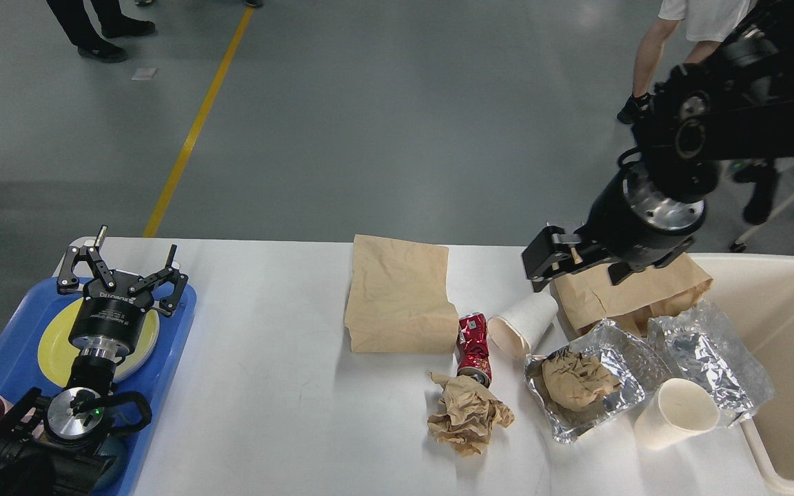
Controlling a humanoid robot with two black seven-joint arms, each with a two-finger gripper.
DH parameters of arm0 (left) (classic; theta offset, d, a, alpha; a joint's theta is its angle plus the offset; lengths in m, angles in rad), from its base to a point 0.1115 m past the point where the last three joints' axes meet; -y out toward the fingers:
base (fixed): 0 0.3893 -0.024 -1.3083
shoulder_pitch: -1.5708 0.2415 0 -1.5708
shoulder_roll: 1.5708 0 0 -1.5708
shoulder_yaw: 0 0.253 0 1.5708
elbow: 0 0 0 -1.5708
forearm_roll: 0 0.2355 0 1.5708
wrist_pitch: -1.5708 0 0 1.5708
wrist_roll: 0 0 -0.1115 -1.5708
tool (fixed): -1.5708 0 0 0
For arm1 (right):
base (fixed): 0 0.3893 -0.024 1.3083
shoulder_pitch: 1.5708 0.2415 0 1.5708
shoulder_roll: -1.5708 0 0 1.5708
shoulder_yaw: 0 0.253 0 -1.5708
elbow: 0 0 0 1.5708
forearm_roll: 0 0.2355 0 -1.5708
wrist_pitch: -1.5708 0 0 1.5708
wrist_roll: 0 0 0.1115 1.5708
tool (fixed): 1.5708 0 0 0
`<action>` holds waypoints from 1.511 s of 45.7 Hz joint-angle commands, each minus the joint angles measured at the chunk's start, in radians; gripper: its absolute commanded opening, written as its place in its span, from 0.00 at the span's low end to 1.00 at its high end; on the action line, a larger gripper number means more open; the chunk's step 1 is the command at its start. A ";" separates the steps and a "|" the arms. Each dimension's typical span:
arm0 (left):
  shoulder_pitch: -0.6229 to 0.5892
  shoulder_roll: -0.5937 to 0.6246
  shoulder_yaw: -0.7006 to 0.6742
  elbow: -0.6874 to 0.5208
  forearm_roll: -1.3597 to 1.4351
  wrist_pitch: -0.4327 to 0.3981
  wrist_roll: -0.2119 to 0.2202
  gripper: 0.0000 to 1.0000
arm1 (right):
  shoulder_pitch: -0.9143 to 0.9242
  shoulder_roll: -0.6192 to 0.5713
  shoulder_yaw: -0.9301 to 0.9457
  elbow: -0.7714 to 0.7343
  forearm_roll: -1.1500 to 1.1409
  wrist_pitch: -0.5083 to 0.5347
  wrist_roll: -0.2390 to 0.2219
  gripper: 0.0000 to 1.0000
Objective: Tidy desktop
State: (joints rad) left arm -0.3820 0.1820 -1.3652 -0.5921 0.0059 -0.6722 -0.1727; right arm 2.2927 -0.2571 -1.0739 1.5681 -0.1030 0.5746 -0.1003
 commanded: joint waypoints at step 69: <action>-0.002 -0.001 0.000 0.000 -0.001 -0.003 -0.001 0.97 | -1.139 0.446 0.451 -0.910 -1.311 -0.524 0.011 0.94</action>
State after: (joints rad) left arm -0.3835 0.1810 -1.3652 -0.5921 0.0051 -0.6751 -0.1718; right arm 1.1888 0.1898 -0.6228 0.6940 -1.4162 0.0719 -0.0858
